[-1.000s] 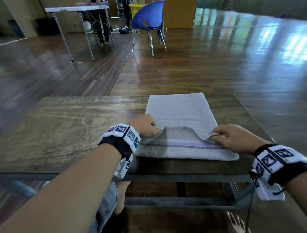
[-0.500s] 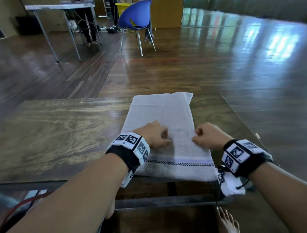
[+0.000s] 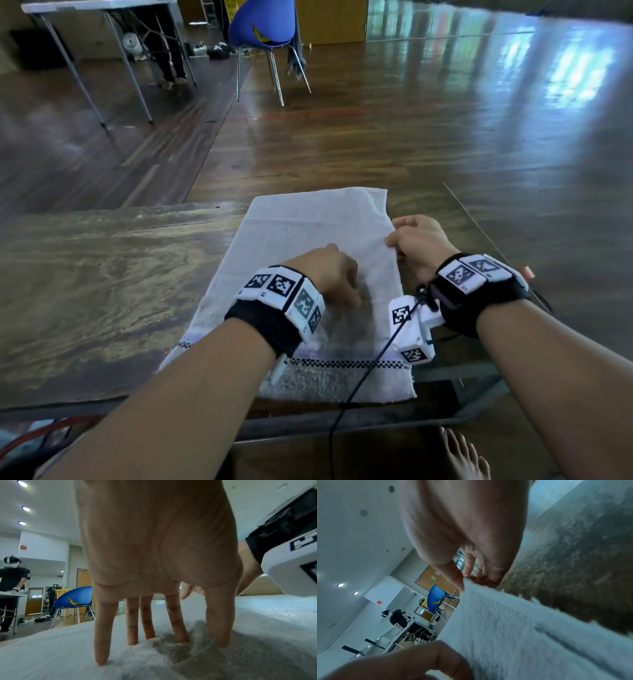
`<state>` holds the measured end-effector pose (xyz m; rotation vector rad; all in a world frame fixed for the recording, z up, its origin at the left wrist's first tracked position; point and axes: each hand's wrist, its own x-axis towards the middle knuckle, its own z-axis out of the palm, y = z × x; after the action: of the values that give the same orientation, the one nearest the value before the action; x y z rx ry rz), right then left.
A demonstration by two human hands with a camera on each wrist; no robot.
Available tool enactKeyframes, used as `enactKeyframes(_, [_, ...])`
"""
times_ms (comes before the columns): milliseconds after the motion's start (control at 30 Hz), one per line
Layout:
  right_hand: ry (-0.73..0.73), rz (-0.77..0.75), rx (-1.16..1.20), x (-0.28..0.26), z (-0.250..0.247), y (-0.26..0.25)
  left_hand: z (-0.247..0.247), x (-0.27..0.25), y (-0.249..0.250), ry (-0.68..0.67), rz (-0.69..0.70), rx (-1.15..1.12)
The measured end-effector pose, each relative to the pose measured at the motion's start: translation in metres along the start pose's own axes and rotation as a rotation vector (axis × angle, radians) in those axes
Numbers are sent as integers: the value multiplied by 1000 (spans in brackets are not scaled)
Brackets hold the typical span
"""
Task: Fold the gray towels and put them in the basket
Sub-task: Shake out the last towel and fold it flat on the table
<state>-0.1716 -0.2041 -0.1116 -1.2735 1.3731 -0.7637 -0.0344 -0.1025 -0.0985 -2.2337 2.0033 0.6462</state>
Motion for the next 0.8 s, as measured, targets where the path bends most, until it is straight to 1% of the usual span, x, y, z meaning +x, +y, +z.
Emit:
enactKeyframes(67, [155,-134,-281,-1,-9,-1,-2,-2,-4,-9,13,-13])
enactKeyframes(100, [204,-230,-488,-3,-12,2,-3,-5,-6,-14,14,-16])
enactKeyframes(133, [220,-340,-712,-7,-14,5,-3,-8,-7,-20,13,-22])
enactKeyframes(167, [179,-450,-901,-11,-14,8,-3,-11,-8,-24,11,-25])
enactKeyframes(200, [79,-551,-1017,-17,-14,10,-3,-14,-10,-29,9,-21])
enactKeyframes(233, [-66,-627,-1041,-23,-14,11,-4,-18,-11,-33,1,-8])
enactKeyframes(300, [-345,-671,-941,-37,-12,10,-7,-24,-15,-35,-31,28])
enactKeyframes(367, [-506,-635,-904,-51,-11,11,-11,-31,-22,-43,-56,50])
enactKeyframes(433, [-583,-593,-1006,-62,-11,18,-14,-39,-34,-59,-74,34])
enactKeyframes(533, [-598,-593,-1150,-69,-17,28,-12,-53,-56,-105,-144,52])
enactKeyframes(633, [-595,-595,-1155,-72,-20,23,-9,-69,-76,-90,-201,81])
enactKeyframes(700, [-566,-570,-1063,-74,-22,18,-8,-77,-88,-55,-220,105])
enactKeyframes(767, [-468,-577,-939,-74,-26,14,-7,-82,-98,13,-214,71])
enactKeyframes(800, [-396,-608,-899,-72,-27,12,-7,-84,-101,75,-205,26])
